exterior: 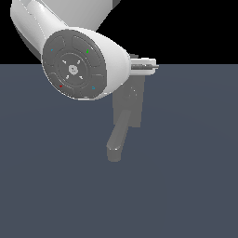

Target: Turn on the faucet by rotating a designated handle.

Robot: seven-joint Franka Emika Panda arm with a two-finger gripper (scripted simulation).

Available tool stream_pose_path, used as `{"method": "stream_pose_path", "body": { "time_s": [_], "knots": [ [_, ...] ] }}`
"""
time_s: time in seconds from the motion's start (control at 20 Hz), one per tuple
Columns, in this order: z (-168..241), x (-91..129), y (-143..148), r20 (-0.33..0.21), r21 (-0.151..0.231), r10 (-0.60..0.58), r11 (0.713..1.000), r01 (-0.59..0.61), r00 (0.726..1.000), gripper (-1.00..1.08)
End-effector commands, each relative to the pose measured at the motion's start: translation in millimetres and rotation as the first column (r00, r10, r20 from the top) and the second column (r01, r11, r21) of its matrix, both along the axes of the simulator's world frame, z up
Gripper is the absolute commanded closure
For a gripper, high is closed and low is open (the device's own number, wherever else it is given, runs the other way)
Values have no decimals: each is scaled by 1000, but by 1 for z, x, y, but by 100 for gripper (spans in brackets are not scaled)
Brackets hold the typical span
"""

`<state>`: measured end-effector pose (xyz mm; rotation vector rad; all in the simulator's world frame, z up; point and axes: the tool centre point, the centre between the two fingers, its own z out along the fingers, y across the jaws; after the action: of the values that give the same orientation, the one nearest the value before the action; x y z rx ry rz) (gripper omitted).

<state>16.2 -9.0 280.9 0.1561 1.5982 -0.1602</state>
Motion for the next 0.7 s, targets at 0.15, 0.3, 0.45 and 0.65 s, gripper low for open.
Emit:
{"method": "stream_pose_path", "body": {
  "time_s": [0.15,0.3,0.45,0.65],
  "knots": [
    [1,-2,-26,11,-1,-10,1000,10,1000,108],
    [2,-3,-39,16,-5,-11,1000,11,1000,108],
    [3,-5,-52,20,-9,-12,1000,12,1000,108],
    [4,-7,-69,26,-14,-12,1000,13,1000,108]
  ]
}}
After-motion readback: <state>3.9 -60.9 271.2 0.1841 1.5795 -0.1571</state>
